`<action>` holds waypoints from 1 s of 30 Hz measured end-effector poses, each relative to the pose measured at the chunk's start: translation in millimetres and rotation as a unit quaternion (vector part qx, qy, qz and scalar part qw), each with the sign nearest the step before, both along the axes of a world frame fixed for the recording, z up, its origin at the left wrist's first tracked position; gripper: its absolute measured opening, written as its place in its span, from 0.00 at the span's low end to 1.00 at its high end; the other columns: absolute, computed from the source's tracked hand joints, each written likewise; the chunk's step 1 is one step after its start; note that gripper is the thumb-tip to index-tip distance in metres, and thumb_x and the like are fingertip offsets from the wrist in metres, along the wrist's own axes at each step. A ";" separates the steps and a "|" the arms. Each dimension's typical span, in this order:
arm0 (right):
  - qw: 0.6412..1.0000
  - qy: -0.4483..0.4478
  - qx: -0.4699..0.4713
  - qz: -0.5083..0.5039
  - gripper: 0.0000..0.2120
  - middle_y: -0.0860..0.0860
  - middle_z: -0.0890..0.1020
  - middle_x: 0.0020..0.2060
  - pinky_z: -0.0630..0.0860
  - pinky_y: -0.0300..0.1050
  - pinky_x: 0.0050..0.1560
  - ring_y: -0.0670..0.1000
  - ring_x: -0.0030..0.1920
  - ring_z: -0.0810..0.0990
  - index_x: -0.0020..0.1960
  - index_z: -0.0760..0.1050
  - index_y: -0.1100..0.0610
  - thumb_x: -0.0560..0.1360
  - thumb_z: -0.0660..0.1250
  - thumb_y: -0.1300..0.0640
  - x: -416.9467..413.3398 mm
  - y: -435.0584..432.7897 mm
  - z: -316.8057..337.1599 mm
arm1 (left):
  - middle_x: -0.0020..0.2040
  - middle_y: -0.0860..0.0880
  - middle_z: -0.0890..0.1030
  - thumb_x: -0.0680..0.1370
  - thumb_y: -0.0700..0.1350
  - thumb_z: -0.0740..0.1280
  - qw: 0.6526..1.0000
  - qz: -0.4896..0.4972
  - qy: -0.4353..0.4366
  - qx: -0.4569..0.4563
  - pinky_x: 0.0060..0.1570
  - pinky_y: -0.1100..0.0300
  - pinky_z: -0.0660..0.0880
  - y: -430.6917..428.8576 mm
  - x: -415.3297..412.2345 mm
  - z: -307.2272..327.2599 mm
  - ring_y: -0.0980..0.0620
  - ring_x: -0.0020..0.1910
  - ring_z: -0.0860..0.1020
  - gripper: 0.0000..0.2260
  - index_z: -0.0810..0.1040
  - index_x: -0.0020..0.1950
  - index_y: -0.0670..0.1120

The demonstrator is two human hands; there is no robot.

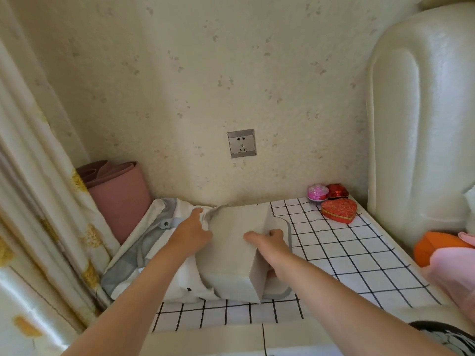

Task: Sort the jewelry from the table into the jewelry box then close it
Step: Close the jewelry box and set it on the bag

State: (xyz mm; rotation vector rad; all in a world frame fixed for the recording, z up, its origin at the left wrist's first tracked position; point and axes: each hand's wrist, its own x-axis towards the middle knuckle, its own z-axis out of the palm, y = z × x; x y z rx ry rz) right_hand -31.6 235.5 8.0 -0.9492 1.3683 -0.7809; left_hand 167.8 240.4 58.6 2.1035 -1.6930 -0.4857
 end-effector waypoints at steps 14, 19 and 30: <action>0.996 0.026 -0.085 0.020 0.49 0.47 0.79 0.61 0.75 0.56 0.63 0.53 0.56 0.80 0.76 0.53 0.32 0.58 0.69 0.30 3.7 -28.7 -8.6 | 0.30 0.49 0.71 0.77 0.37 0.61 0.986 0.019 -0.152 -0.069 0.28 0.61 0.63 -85.5 -14.1 19.4 0.51 0.30 0.71 0.15 0.67 0.30 0.45; 0.993 0.059 -0.102 0.020 0.47 0.49 0.76 0.65 0.71 0.56 0.65 0.56 0.61 0.77 0.77 0.52 0.35 0.63 0.67 0.31 13.4 -34.3 2.3 | 0.26 0.50 0.65 0.76 0.40 0.63 0.982 -0.057 -0.095 -0.150 0.28 0.59 0.59 -75.7 -24.4 31.1 0.53 0.27 0.61 0.17 0.66 0.27 0.46; 0.994 0.001 -0.093 -0.053 0.41 0.56 0.71 0.67 0.69 0.51 0.52 0.58 0.50 0.72 0.79 0.49 0.37 0.72 0.67 0.36 48.7 -39.4 14.0 | 0.65 0.51 0.73 0.78 0.50 0.61 0.980 0.043 -0.195 0.006 0.51 0.58 0.71 9.7 13.4 33.1 0.49 0.60 0.74 0.23 0.65 0.73 0.58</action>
